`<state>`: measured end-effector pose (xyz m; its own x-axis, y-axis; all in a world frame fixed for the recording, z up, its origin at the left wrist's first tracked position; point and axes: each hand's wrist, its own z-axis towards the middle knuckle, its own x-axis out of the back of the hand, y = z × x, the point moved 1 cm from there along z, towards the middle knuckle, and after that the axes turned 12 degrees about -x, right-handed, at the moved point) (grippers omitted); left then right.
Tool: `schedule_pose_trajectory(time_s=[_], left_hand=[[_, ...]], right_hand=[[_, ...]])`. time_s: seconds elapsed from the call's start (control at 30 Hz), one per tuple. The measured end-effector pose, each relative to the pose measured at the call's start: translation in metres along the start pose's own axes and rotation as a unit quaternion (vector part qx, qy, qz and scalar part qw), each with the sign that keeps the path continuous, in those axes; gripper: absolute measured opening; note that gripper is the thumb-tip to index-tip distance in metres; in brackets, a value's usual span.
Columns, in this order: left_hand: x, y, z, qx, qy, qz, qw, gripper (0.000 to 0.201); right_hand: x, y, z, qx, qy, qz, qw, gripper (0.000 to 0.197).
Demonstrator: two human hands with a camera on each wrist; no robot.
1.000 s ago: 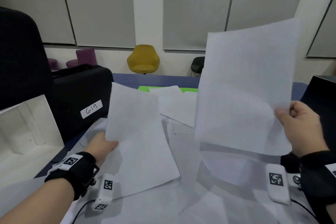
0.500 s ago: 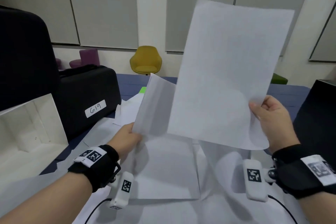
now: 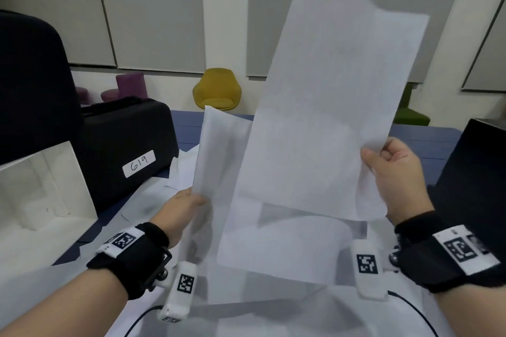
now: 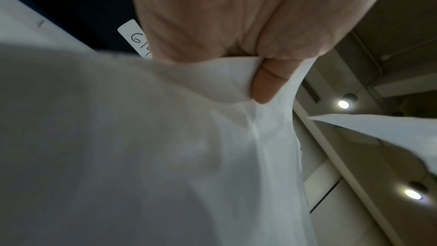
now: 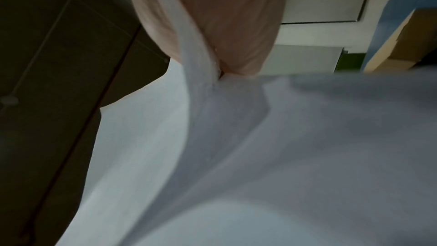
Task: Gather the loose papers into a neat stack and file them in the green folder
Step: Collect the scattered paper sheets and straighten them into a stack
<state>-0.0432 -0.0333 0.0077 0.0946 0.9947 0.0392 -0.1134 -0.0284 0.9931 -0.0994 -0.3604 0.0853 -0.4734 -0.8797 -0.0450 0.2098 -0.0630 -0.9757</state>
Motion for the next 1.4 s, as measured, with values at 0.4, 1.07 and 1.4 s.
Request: schedule_pose_trajectory(time_s=[0.4, 1.07, 1.4], left_hand=[[-0.008, 0.002, -0.008, 0.029, -0.007, -0.071, 0.997, 0.027], [-0.015, 0.03, 0.002, -0.157, 0.022, -0.035, 0.987, 0.034], [-0.011, 0.052, 0.0, -0.216, -0.023, -0.104, 0.971, 0.057]], right_hand=[[-0.027, 0.087, -0.021, -0.111, -0.017, -0.09, 0.99, 0.009], [-0.057, 0.043, -0.049, -0.073, -0.142, -0.004, 0.987, 0.038], [-0.048, 0.024, -0.034, -0.048, -0.194, 0.049, 0.979, 0.044]])
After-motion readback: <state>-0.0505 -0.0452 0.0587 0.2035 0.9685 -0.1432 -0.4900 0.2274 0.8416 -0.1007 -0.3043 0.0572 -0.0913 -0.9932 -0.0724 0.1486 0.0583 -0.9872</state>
